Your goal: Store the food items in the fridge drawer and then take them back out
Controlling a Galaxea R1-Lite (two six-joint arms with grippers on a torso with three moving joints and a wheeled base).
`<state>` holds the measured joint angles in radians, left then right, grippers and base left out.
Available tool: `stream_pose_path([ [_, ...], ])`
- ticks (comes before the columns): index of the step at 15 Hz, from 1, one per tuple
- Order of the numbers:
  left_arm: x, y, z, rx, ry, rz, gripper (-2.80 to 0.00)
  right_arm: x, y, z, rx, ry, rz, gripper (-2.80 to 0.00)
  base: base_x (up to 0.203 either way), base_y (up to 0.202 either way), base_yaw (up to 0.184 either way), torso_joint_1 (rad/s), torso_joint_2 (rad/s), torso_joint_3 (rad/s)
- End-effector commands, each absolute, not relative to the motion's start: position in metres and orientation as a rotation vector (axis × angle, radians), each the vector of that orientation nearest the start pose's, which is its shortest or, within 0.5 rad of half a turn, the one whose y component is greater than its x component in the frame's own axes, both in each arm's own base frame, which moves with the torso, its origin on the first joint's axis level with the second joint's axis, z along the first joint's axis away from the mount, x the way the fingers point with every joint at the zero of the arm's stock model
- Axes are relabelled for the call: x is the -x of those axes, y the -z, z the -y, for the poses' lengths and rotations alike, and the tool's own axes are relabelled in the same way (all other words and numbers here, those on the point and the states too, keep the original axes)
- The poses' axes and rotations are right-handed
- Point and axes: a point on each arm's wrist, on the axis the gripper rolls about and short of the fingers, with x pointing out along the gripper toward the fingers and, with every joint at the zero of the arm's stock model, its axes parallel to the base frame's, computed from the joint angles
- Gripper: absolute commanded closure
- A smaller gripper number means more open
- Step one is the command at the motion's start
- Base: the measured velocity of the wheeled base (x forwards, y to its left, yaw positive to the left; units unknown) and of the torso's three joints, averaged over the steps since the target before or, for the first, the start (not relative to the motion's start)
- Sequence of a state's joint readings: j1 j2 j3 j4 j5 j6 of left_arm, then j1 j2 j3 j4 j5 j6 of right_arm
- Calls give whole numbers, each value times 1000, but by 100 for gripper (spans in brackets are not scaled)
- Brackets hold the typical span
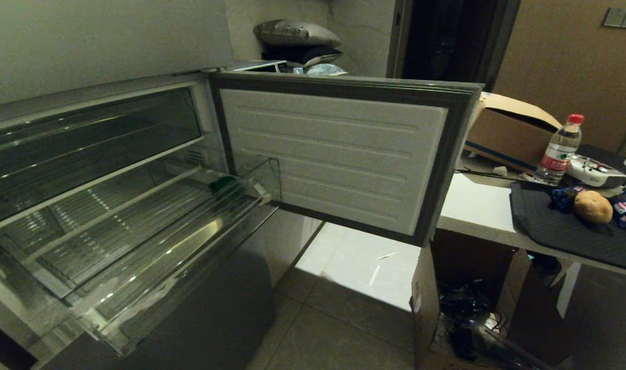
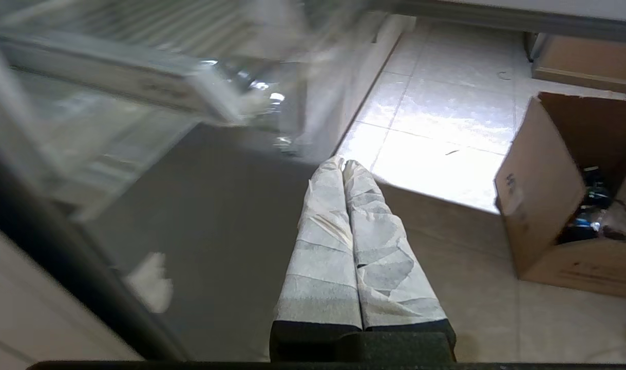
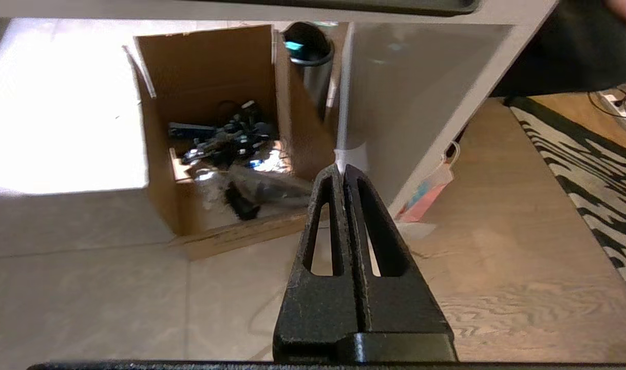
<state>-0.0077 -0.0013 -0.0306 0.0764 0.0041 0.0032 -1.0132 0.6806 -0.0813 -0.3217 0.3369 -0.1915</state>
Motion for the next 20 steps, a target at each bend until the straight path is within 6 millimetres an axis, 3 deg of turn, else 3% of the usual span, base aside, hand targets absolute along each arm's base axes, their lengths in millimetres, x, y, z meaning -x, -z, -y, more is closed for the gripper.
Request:
stream_pose_path([
  [1, 25, -76, 0, -3, 3, -46, 0, -34, -125, 40, 8, 644, -284, 0, 0, -192, -2, 2, -2, 1],
  [7, 25, -76, 0, -3, 3, -46, 0, -34, -126, 40, 2, 637, -291, 0, 0, -196, 2, 2, 1, 2],
  [11, 25, -76, 0, -3, 3, -46, 0, -37, -133, 40, -11, 500, -255, 0, 0, -61, 1, 2, 1, 3],
  [14, 25, -76, 0, -3, 3, -46, 0, -51, -153, 62, -53, 489, -286, 0, 0, 0, 0, 0, 0, 0],
  [17, 25, -76, 0, -3, 3, -46, 0, -72, -159, 94, -129, 472, -351, 0, 0, 0, 0, 0, 0, 0],
  [20, 25, -76, 0, -3, 3, -46, 0, -97, -162, 120, -149, 310, -330, 0, 0, 0, 0, 0, 0, 0],
])
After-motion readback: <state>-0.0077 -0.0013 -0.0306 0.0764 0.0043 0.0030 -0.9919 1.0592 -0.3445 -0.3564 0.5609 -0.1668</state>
